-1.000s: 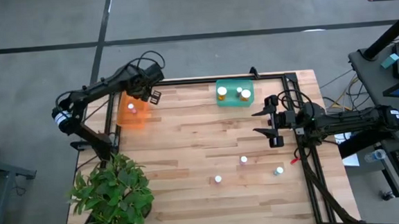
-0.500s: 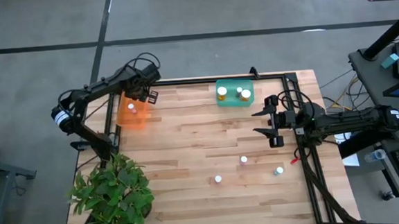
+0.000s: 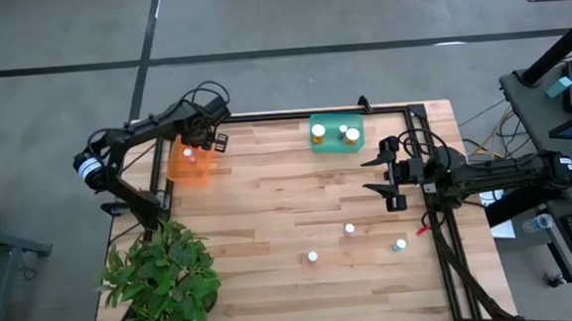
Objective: Pick and place medicine bottles into bin by pill shape (circle, oval)
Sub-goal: Put the pink tablet bottle into the orange bin
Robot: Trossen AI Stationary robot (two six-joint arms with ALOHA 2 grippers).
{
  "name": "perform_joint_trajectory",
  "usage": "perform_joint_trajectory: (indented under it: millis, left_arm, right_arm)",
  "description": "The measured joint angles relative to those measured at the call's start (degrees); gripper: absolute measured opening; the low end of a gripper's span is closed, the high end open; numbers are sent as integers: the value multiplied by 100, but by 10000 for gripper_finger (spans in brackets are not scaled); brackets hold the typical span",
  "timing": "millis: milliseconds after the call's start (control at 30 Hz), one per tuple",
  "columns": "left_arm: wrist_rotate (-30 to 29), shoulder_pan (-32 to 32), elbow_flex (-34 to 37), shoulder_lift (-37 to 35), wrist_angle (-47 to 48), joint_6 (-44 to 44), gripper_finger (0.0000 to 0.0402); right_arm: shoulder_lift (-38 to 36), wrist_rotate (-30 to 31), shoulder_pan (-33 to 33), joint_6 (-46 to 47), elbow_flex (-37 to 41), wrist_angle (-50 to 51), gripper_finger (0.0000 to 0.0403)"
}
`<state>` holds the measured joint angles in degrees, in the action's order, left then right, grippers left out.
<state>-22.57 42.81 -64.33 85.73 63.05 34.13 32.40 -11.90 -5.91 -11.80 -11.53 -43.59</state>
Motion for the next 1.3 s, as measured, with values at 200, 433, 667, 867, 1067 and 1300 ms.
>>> perform_joint_trajectory:
  millis: [200,433,667,867,1067,1300]
  left_arm:
    - [85,0,316,2,-161,1,93]
    - [167,0,555,2,-264,10,93]
    - [359,0,621,2,-267,15,93]
    - [433,0,624,2,-266,6,91]
    - [435,0,624,2,-267,5,91]
    - [319,0,625,2,-272,9,92]
  right_arm:
    - [0,2,0,-21,0,0,226]
    - [0,2,0,-21,0,0,226]
    - [0,1,0,-23,0,0,226]
    - [-2,1,0,-24,0,1,226]
    - [0,1,0,-23,0,2,226]
    - [0,2,0,-24,0,2,226]
